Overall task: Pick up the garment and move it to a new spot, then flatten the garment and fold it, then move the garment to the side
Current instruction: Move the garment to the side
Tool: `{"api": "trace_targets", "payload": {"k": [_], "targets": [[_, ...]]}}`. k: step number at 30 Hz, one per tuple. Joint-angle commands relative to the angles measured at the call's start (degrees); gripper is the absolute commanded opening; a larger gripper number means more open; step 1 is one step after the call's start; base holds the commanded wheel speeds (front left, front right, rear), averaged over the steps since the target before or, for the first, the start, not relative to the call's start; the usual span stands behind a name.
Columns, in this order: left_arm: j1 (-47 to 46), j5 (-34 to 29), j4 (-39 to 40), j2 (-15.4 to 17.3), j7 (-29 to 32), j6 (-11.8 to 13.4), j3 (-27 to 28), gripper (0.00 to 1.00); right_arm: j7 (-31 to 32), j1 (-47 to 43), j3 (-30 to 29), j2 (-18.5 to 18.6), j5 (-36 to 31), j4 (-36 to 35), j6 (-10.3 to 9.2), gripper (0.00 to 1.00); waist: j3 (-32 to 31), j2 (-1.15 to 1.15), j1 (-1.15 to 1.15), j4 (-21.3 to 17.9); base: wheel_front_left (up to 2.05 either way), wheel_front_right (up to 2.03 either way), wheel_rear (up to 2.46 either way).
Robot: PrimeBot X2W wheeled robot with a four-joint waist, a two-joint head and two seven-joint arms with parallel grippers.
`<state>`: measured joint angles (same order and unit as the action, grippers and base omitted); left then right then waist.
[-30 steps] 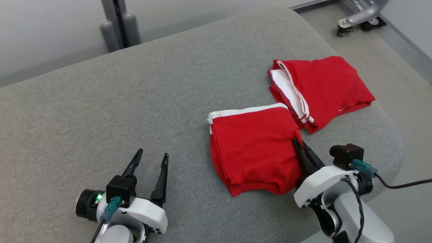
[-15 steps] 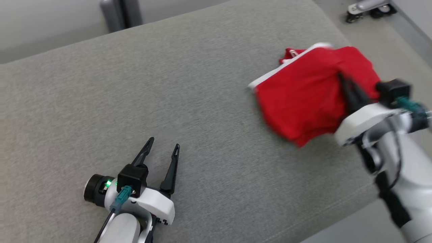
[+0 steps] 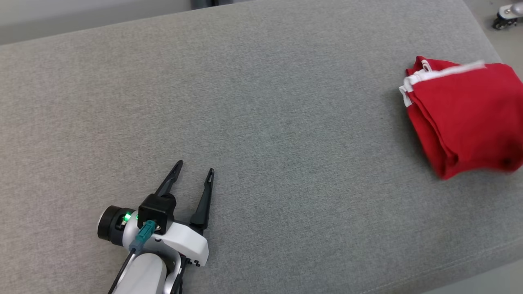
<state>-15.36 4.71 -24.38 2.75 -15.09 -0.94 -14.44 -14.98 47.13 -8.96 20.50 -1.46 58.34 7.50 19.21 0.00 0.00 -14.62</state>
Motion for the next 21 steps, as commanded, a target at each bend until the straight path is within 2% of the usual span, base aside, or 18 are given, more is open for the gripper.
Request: {"api": "trace_targets", "payload": {"k": [1, 5, 7, 9, 12, 18, 21], "targets": [[-0.4, 0.0, 0.2, 0.3, -0.1, 0.2, 0.4, 1.00, -0.2, -0.9, -2.1, -0.2, -1.7, -0.9, -0.02, 1.00, 0.1, 0.00, 0.00, 0.6, 0.00, 0.00, 0.00], [0.1, -0.1, 0.8, 0.3, -0.1, 0.7, 1.0, 1.00, -0.2, -3.1, -8.4, -3.8, -4.5, -6.0, -0.02, 1.00, -0.8, 0.00, 0.00, 1.5, 0.00, 0.00, 0.00], [0.5, 0.3, 1.0, 0.3, -0.1, 1.1, 1.8, 1.00, -0.2, -5.0, -9.1, -6.1, -4.8, -9.2, -0.02, 1.00, -1.3, 0.00, 0.00, 2.0, 0.00, 0.00, 0.00], [0.7, 0.8, 1.4, 0.3, -0.1, 1.5, 3.3, 1.00, -0.2, -7.4, -7.5, -9.8, -3.9, -14.2, -0.02, 1.00, -1.9, 0.00, 0.00, 2.7, 0.00, 0.00, 0.00], [1.0, 1.1, 1.8, 0.3, -0.1, 1.7, 4.6, 1.00, -0.2, -10.2, -4.0, -12.4, -2.1, -19.2, -0.02, 1.00, -2.4, 0.00, 0.00, 3.6, 0.00, 0.00, 0.00], [1.8, 2.1, 2.5, 0.3, -0.1, 2.2, 6.6, 1.00, -0.2, -16.0, 3.7, -15.6, 4.1, -27.2, -0.02, 1.00, -3.6, 0.00, 0.00, 6.3, 0.00, 0.00, 0.00], [2.2, 2.8, 2.4, 0.3, -0.1, 2.6, 7.5, 1.00, -0.2, -19.2, 6.7, -16.4, 6.0, -28.9, -0.02, 1.00, -4.4, 0.00, 0.00, 7.9, 0.00, 0.00, 0.00]]}}
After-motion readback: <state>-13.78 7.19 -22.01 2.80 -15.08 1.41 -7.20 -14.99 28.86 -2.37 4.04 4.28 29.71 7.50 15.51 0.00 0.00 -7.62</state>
